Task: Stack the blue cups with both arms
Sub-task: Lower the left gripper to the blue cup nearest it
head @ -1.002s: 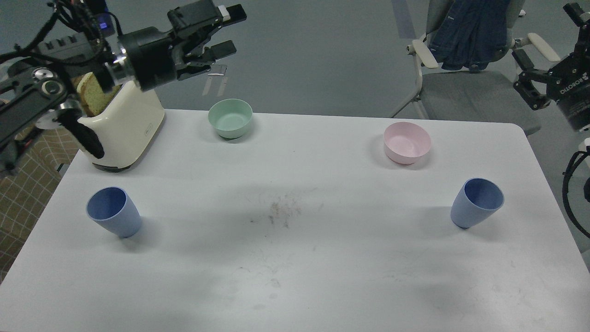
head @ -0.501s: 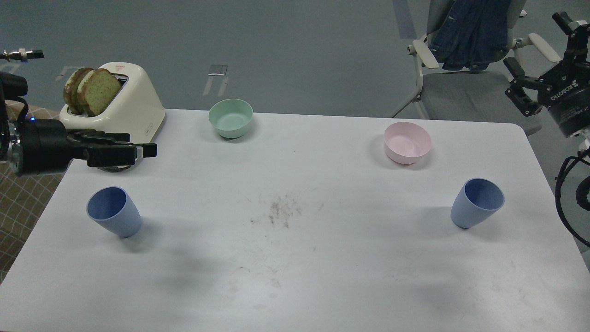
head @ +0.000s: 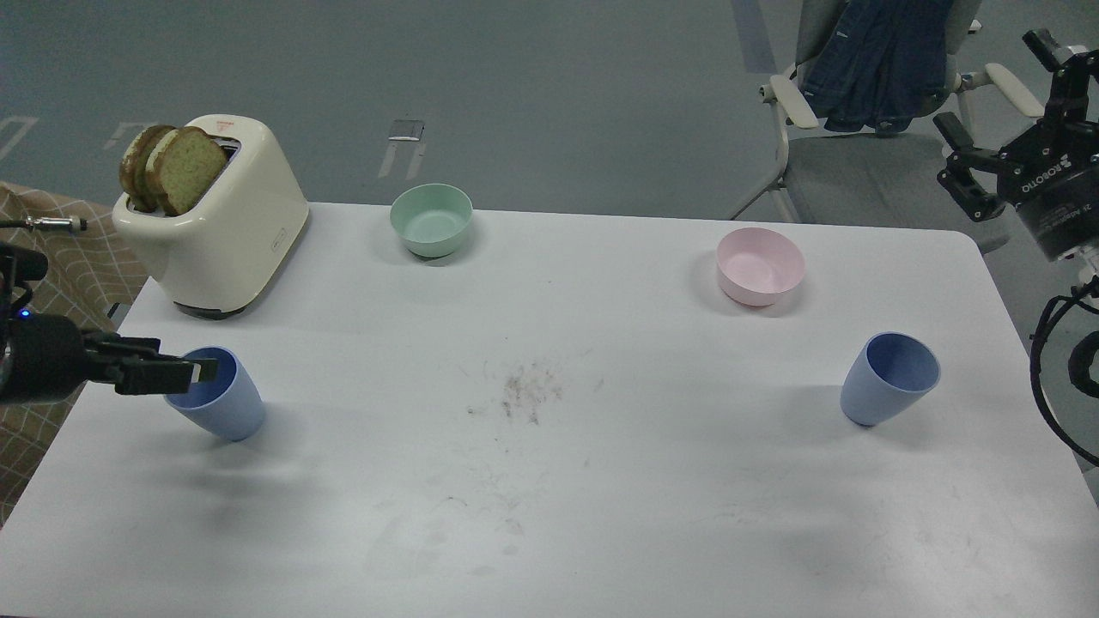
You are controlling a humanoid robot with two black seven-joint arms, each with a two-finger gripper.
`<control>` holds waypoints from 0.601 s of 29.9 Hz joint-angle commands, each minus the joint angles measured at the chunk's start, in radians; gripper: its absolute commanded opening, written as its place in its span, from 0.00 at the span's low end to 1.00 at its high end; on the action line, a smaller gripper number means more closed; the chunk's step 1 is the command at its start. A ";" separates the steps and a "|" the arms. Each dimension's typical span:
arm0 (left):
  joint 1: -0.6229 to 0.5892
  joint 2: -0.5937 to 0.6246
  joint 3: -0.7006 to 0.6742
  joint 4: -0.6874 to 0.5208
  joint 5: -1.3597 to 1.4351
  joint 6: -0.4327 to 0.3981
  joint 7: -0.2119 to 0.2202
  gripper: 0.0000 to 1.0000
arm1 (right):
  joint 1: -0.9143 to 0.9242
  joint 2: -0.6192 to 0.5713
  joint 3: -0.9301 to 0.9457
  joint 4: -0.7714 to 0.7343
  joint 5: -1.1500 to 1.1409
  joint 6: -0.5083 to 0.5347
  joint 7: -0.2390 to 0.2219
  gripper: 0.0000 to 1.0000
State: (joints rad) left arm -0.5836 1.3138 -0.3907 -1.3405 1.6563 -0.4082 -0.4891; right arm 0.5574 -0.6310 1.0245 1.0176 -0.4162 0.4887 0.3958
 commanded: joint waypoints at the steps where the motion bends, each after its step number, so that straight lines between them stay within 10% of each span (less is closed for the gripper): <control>1: 0.001 -0.028 0.004 0.061 -0.003 0.009 0.000 0.97 | -0.001 0.001 0.000 0.001 -0.001 0.000 0.000 1.00; 14: 0.030 -0.071 0.007 0.106 0.000 0.009 0.000 0.76 | -0.008 -0.001 0.002 0.001 0.000 0.000 0.000 1.00; 18: 0.030 -0.099 0.010 0.124 0.010 0.009 0.000 0.55 | -0.014 -0.001 0.005 0.001 0.000 0.000 0.001 1.00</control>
State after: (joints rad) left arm -0.5547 1.2293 -0.3828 -1.2294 1.6595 -0.3985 -0.4887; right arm 0.5463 -0.6305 1.0264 1.0188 -0.4164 0.4887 0.3959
